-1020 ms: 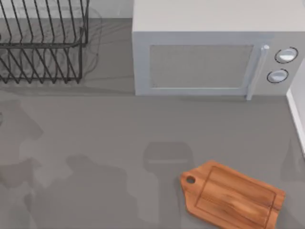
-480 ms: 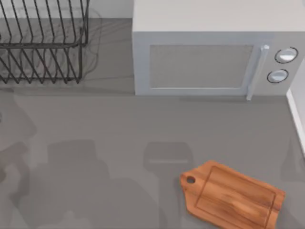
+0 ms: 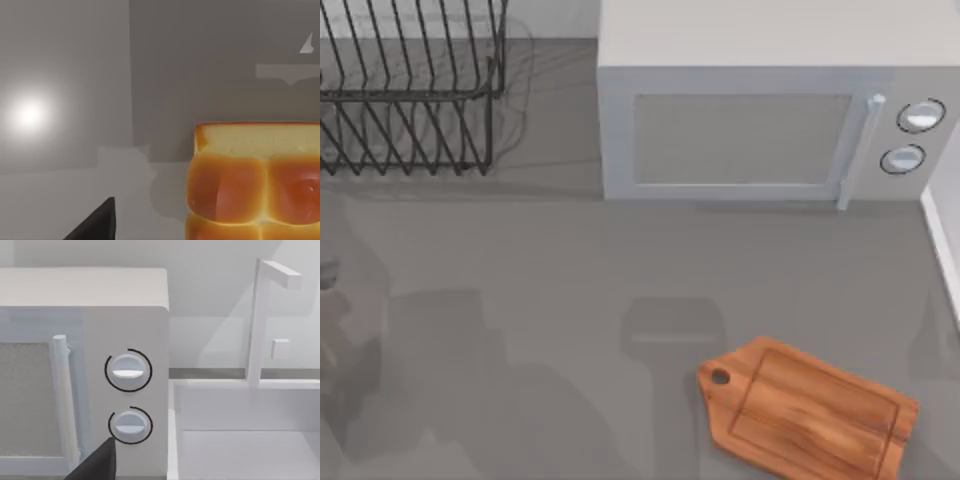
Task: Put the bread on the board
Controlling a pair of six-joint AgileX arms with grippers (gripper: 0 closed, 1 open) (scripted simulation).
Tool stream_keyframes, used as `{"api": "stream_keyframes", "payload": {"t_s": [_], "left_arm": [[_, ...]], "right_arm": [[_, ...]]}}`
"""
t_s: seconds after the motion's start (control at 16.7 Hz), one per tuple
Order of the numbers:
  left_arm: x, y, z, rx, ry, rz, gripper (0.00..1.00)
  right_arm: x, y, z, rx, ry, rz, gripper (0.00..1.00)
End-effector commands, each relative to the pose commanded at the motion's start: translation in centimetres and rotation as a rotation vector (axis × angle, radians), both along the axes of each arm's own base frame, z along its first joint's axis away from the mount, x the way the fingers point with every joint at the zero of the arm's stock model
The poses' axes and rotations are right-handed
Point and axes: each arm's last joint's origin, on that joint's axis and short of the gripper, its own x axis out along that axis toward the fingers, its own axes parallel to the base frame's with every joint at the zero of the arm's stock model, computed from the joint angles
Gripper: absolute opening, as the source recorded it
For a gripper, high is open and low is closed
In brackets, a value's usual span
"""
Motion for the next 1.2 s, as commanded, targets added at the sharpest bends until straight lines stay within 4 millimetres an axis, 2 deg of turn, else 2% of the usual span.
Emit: {"api": "stream_keyframes", "payload": {"t_s": [0.24, 0.48, 1.2], "left_arm": [[-0.2, 0.0, -3.0, -0.001, 0.003, 0.000, 1.00], [-0.2, 0.0, -3.1, -0.001, 0.004, 0.000, 1.00], [-0.2, 0.0, -3.1, -0.001, 0.004, 0.000, 0.10]], "right_arm": [[0.0, 0.0, 0.0, 0.000, 0.000, 0.000, 1.00], [0.0, 0.0, 0.0, 0.000, 0.000, 0.000, 1.00], [0.0, 0.0, 0.0, 0.000, 0.000, 0.000, 1.00]]}}
